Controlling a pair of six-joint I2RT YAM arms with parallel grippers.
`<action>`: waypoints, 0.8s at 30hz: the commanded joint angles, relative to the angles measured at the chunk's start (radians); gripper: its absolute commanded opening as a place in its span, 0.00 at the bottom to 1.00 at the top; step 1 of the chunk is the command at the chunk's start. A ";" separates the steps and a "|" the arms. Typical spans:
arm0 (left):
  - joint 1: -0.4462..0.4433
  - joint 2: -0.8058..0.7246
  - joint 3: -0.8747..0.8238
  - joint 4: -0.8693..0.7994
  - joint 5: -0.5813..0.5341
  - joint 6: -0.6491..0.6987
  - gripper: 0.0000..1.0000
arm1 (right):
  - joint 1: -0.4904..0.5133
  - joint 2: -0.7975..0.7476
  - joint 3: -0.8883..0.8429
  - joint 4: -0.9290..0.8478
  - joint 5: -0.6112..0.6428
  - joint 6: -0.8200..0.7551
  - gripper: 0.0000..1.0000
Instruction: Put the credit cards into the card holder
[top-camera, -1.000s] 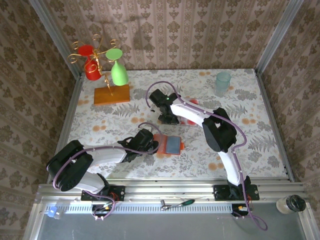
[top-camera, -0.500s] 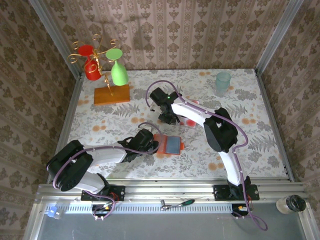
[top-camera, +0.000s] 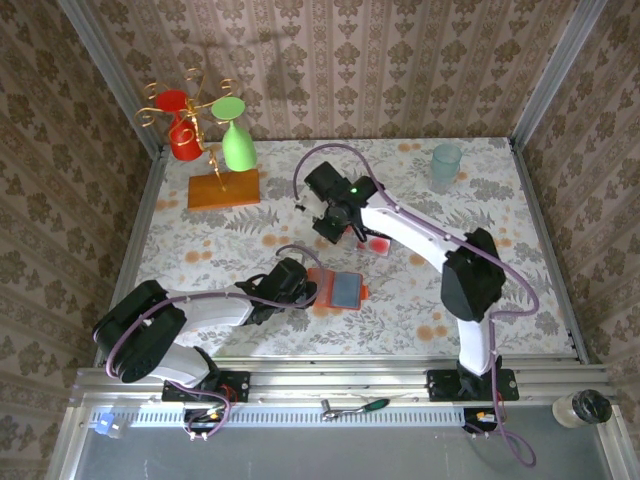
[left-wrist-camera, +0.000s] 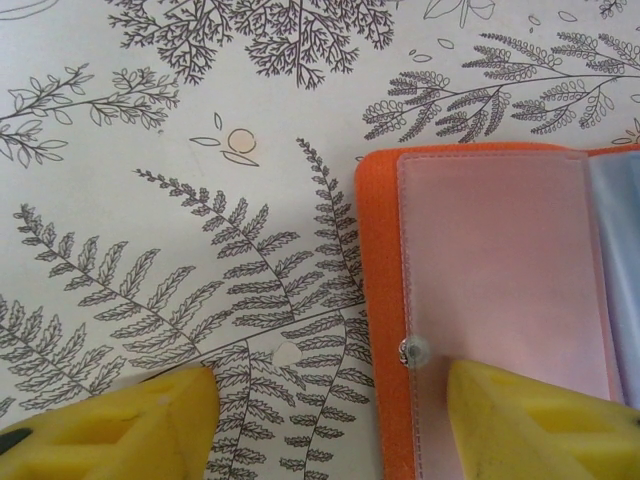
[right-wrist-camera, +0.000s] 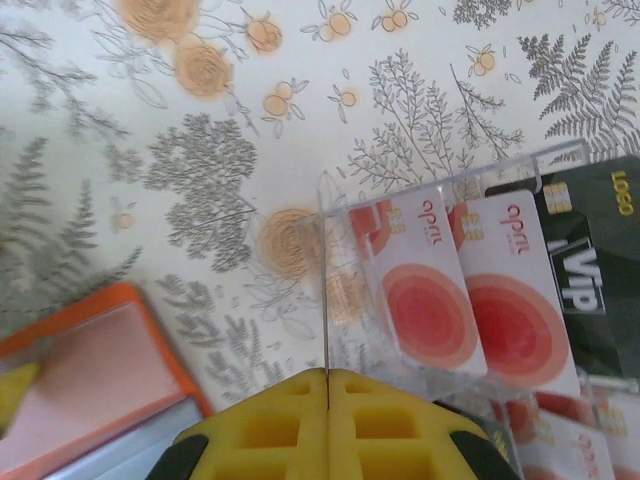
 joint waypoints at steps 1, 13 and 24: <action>-0.005 0.002 -0.040 -0.055 -0.024 -0.035 0.64 | 0.001 -0.090 -0.092 0.032 -0.103 0.170 0.00; -0.070 -0.025 -0.078 -0.088 -0.076 -0.084 0.63 | -0.069 -0.400 -0.751 0.625 -0.473 0.848 0.00; -0.126 -0.119 -0.104 -0.154 -0.129 -0.141 0.63 | -0.106 -0.390 -1.001 0.946 -0.541 1.105 0.00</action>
